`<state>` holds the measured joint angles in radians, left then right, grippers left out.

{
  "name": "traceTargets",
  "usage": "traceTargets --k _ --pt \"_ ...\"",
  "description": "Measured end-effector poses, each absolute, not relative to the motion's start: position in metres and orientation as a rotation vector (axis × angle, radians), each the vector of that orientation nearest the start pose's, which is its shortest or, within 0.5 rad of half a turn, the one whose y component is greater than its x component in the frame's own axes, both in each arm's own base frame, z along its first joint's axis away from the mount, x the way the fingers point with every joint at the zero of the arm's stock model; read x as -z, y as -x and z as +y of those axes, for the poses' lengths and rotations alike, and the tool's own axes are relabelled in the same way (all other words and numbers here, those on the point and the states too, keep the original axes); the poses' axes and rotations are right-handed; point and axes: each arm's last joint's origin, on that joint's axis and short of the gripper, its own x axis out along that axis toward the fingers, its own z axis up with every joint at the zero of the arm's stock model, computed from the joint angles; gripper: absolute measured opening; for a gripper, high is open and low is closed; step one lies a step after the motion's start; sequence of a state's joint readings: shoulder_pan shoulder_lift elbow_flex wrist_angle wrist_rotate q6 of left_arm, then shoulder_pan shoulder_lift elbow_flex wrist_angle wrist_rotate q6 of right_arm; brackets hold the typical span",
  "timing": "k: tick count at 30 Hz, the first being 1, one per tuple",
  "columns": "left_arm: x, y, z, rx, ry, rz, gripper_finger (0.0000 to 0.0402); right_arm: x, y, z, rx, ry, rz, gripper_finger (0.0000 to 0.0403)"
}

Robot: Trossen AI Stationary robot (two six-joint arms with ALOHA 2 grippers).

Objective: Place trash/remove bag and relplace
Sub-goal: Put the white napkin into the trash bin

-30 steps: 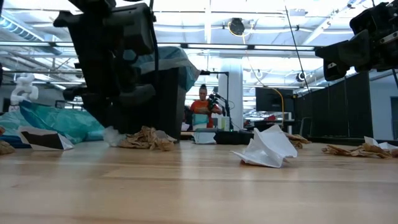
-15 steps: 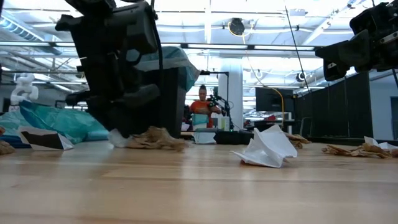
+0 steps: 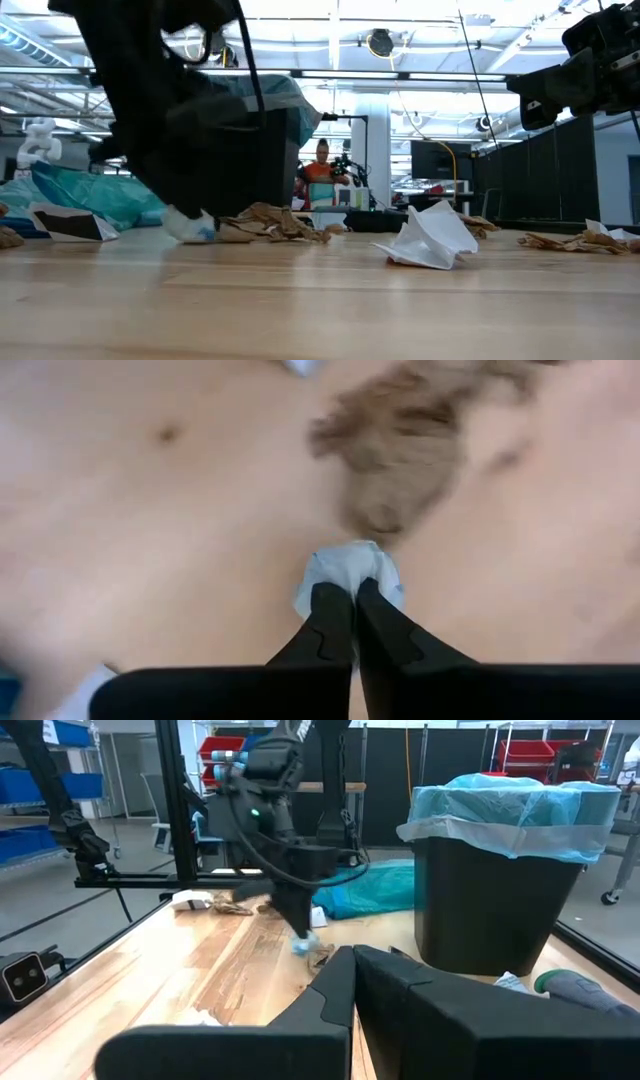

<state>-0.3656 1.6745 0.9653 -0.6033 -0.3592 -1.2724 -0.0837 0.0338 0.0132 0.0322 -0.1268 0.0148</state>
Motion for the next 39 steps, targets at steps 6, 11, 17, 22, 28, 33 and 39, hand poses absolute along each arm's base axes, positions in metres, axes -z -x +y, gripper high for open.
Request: traceTargets --k 6,11,17,22,28,33,39 --pt "-0.191 -0.283 -0.115 -0.707 0.581 1.029 0.0001 -0.169 -0.099 -0.005 -0.043 -0.014 -0.012 0.0" --pt "-0.224 -0.282 -0.123 -0.736 0.499 1.06 0.0001 -0.168 -0.099 -0.005 -0.043 -0.014 -0.011 0.0" --pt "-0.268 -0.282 -0.118 -0.776 0.382 1.064 0.0 -0.168 -0.099 -0.005 -0.043 -0.014 -0.011 0.0" --pt "-0.305 -0.285 -0.104 -0.814 0.271 1.022 0.0 -0.168 -0.099 -0.005 -0.043 -0.014 -0.011 0.0" --pt "-0.346 -0.286 -0.076 -0.879 0.166 0.97 0.0 -0.168 -0.099 -0.005 -0.043 -0.014 -0.011 0.0" --pt "-0.374 -0.288 -0.046 -0.917 0.107 0.908 0.0 -0.168 -0.099 -0.005 -0.043 -0.014 -0.011 0.0" --pt "-0.397 -0.272 -0.002 -1.013 0.095 0.866 0.0 -0.168 -0.099 -0.005 -0.043 -0.014 -0.011 0.0"
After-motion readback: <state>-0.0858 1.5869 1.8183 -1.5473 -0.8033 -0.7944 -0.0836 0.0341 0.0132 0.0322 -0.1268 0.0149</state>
